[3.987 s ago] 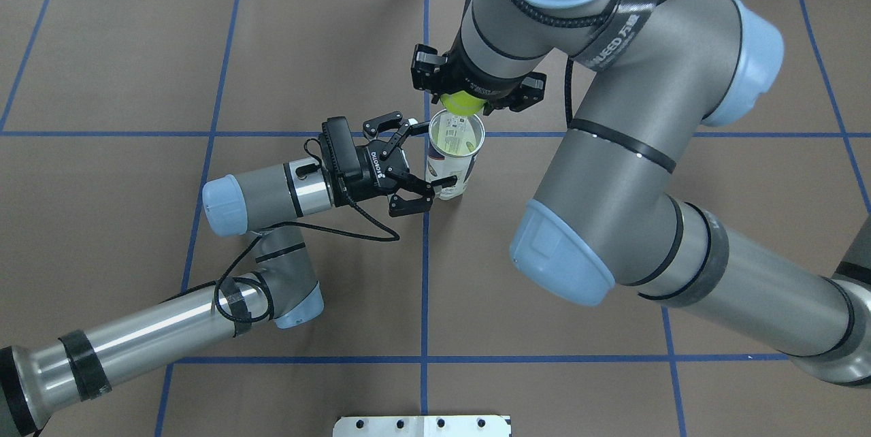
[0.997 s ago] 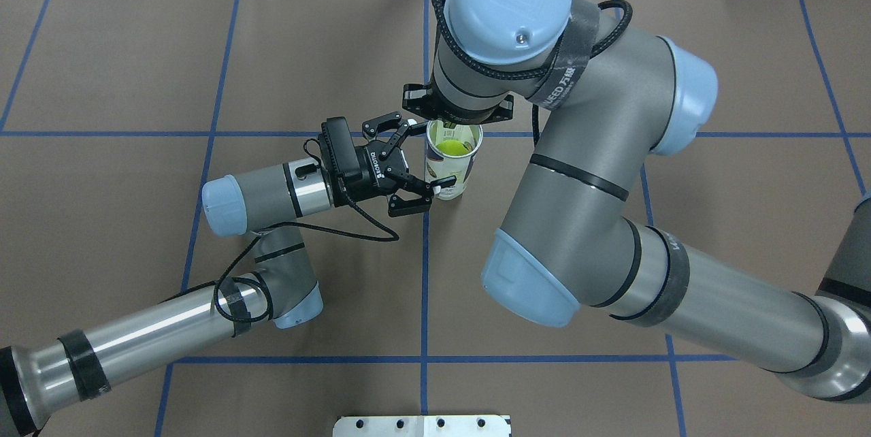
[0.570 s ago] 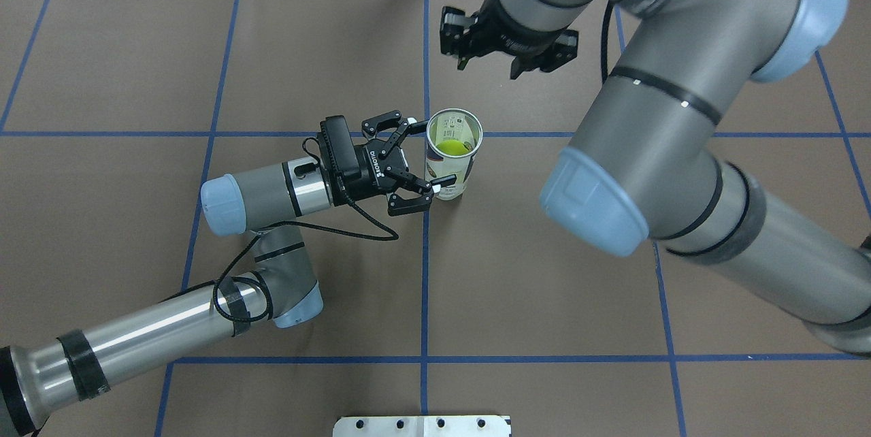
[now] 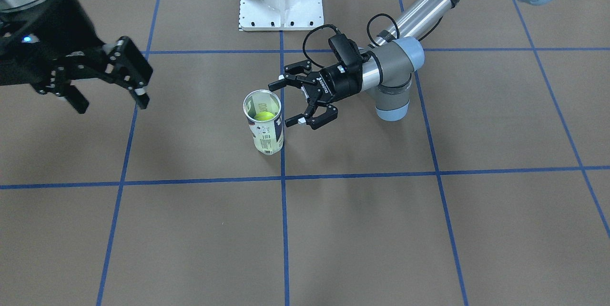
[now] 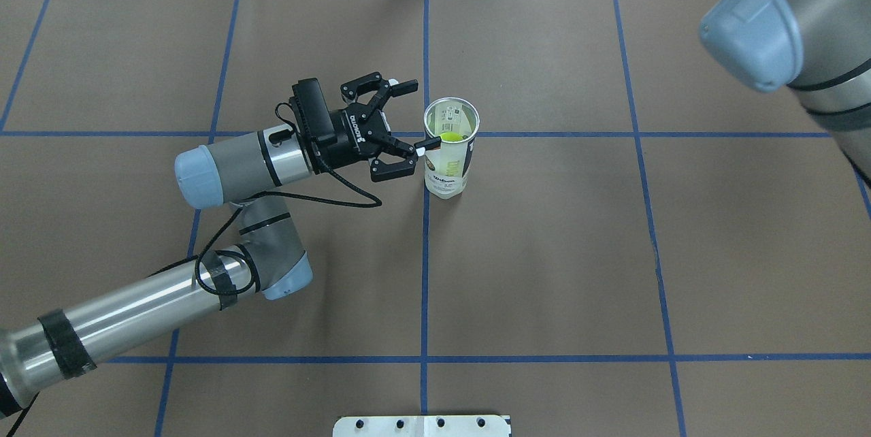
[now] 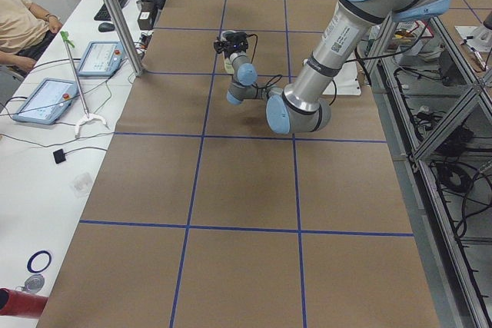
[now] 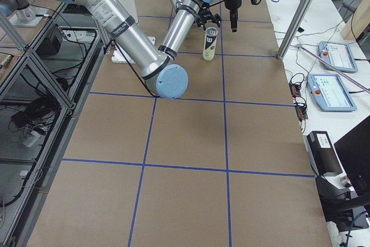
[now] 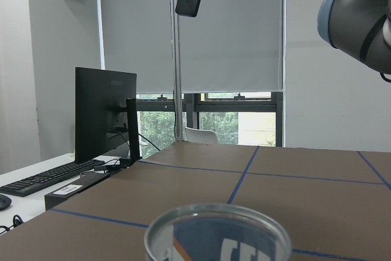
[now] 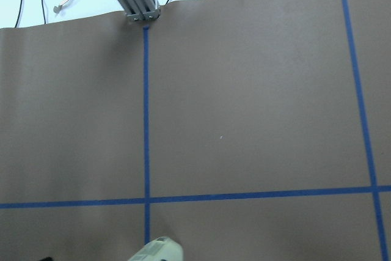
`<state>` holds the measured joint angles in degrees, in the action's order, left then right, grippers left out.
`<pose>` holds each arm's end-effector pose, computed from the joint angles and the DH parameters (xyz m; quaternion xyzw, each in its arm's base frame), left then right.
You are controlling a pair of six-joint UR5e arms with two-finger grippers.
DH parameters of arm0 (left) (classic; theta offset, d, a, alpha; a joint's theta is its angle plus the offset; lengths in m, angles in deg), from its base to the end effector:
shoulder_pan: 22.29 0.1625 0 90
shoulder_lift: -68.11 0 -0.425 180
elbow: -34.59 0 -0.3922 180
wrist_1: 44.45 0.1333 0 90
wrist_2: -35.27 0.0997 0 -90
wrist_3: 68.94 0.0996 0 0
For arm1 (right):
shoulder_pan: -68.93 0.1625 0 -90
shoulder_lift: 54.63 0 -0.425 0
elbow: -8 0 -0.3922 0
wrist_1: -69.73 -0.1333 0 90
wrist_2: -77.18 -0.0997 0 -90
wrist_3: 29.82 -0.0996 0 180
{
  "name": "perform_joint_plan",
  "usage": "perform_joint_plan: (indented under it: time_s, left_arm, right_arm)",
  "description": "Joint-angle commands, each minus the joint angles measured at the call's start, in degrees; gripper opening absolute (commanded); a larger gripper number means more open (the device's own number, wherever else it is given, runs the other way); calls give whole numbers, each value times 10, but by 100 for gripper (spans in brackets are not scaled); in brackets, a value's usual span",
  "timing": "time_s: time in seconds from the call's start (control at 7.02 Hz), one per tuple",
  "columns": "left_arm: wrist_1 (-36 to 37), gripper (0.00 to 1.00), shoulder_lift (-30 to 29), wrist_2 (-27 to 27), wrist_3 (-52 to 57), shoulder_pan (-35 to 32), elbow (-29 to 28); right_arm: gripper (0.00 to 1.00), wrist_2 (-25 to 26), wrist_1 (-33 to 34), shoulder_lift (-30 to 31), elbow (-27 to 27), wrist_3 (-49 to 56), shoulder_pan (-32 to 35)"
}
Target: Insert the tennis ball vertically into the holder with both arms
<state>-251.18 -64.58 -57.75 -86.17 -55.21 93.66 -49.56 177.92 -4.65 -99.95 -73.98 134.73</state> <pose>0.5079 -0.4814 0.2550 0.7107 0.5529 0.1703 0.4003 -0.1824 -0.5857 0.1530 0.1006 -0.4266 0.0491 0.8975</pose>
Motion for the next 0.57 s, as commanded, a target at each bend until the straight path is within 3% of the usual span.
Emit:
perform_joint_plan:
  time_s: [0.0, 0.43]
  left_arm:
    - [36, 99, 33, -2, 0, -46, 43]
    - [59, 99, 82, -24, -2, -119, 69]
  right_arm:
    - [99, -42, -3, 63, 42, 173, 97]
    - [99, -50, -5, 111, 94, 335, 173]
